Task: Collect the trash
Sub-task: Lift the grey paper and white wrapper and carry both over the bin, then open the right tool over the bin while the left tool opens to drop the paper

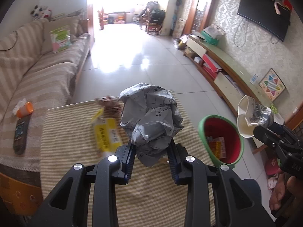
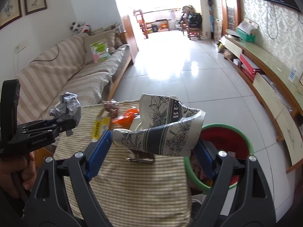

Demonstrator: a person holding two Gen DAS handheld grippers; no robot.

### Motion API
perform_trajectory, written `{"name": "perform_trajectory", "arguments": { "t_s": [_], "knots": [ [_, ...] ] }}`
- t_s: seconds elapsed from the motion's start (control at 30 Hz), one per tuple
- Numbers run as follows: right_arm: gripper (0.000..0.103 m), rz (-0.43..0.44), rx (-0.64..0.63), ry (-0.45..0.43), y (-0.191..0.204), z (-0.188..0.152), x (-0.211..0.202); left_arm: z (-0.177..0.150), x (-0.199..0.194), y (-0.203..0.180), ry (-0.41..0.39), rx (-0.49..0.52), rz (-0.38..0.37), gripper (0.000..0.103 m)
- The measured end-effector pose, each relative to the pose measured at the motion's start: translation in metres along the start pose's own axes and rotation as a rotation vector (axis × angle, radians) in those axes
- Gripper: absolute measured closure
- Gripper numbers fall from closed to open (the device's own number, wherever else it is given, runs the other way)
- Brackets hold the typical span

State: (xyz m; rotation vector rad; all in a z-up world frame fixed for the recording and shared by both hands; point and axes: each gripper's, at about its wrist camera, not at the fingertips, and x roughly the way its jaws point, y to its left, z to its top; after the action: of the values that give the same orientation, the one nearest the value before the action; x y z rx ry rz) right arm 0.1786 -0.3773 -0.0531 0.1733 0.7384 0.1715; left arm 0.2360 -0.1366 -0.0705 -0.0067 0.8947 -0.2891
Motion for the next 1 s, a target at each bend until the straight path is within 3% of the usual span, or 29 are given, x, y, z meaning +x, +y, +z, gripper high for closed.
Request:
{"name": "perform_trajectory", "arguments": {
  "t_s": [0.47,0.73,1.0],
  "knots": [
    [0.021,-0.162,0.173,0.022,-0.135,-0.012,0.001,0.023,0.073,-0.121,0.074,0.135,-0.197,0.074],
    [0.021,-0.174,0.225,0.044,-0.172,-0.023,0.012,0.031,0.112,-0.176,0.140,0.164,-0.311,0.073],
    [0.021,-0.164,0.261,0.072,-0.190,-0.037,0.023,0.033,0.140,-0.195,0.219,0.118,-0.426,0.070]
  ]
}}
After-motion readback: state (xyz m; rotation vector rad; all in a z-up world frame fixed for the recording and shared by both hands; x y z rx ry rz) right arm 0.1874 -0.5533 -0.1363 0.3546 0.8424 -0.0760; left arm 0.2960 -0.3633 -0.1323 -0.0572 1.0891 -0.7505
